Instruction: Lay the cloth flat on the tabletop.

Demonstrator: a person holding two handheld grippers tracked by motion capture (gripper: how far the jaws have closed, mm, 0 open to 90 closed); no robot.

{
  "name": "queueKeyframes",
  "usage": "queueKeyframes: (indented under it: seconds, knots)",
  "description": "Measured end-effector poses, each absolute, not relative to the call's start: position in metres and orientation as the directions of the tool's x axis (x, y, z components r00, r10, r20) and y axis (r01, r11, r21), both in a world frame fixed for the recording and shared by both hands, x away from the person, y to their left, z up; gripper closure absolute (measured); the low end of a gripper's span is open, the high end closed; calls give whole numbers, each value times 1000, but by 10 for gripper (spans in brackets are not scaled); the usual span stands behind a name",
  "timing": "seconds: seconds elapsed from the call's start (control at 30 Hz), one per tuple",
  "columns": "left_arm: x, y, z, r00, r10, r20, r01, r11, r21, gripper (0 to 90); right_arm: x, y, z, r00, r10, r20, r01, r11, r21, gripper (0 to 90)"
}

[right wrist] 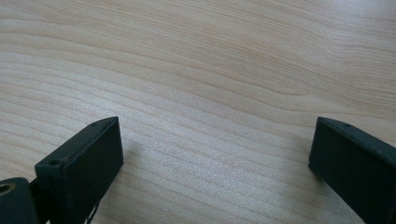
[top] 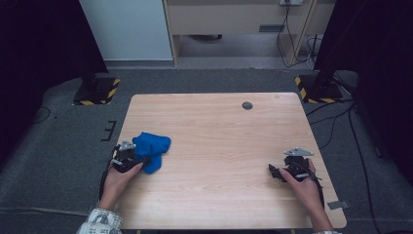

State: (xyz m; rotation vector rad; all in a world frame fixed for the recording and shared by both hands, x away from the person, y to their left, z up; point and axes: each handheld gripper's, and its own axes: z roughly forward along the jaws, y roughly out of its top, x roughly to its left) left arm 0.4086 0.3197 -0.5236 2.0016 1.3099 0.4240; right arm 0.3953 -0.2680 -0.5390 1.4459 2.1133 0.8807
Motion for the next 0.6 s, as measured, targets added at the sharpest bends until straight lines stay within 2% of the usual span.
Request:
queueKeyframes:
  seconds: [0.23,0.6]
  knots:
    - [406,324,-517,419,902,-107,650,-216,728,618,395,-268,-539,-364,932,5,659,254,708,31]
    - [401,325,-503,401,910,-104,599,-174,782,643,395,-268,-539,-364,931,5,659,254,708,30]
